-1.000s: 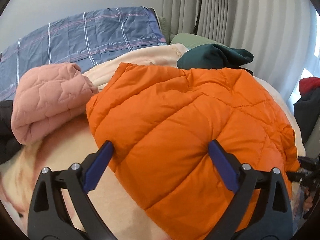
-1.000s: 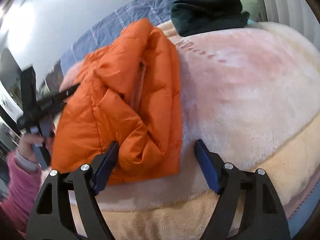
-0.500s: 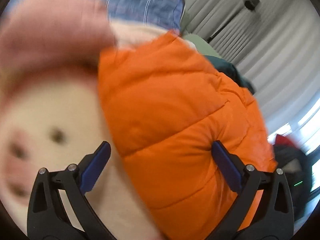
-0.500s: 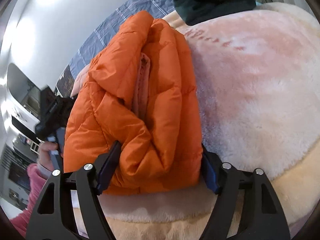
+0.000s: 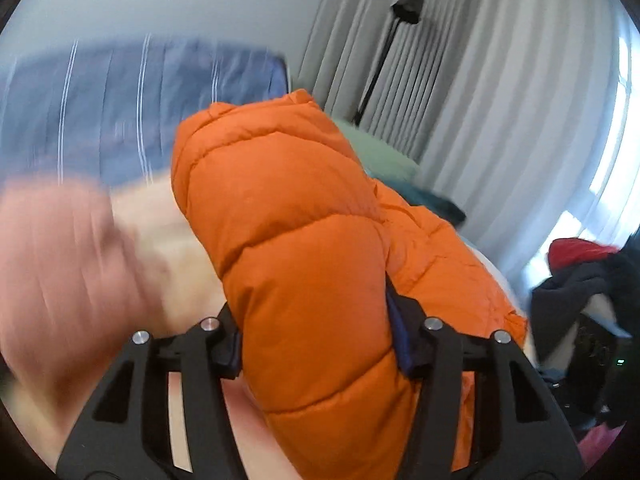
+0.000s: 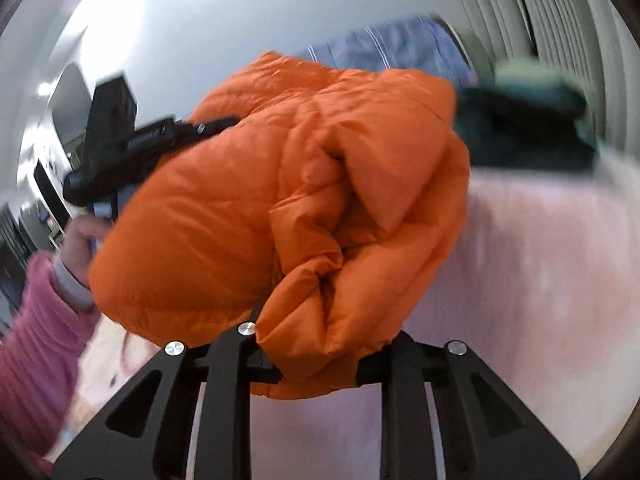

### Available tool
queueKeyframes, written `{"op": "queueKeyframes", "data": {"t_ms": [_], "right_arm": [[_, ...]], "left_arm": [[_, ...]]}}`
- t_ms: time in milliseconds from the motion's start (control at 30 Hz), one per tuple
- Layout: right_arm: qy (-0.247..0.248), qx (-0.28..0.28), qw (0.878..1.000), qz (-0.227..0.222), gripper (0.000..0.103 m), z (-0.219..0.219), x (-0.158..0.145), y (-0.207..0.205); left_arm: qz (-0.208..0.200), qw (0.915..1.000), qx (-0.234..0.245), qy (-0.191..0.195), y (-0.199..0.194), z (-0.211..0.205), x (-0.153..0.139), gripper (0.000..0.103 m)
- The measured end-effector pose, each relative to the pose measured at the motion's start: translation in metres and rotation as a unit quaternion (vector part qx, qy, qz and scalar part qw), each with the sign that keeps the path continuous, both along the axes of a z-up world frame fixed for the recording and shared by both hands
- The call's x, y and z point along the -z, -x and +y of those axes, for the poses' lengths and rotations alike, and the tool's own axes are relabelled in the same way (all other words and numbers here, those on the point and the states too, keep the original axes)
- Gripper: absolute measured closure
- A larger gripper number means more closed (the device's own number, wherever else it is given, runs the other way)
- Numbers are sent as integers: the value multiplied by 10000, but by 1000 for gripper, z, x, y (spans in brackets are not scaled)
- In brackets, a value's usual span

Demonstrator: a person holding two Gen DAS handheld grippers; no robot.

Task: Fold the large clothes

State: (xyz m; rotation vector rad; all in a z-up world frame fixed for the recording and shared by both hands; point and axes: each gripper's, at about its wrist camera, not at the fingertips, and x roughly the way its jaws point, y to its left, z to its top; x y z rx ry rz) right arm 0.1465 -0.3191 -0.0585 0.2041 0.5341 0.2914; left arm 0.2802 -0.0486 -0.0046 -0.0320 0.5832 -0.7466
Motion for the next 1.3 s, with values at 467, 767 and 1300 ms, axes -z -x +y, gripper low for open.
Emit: {"op": "queueKeyframes", "data": {"t_ms": [467,767,1300], "right_arm": [[244,971,9912,865,81,-43,49,-232],[-454,1820,9763,1079,66,-80,78,-220],[-959,1667,9776,856,47,-112,79,-150]], "left_arm": [[-615,9802,-836,-1686,-221,-108,25,45],[24,9769,-1162,-1793,-273,-129,131,27],[-289,9683,-1138,-2203,-151,-48,72,8]]}}
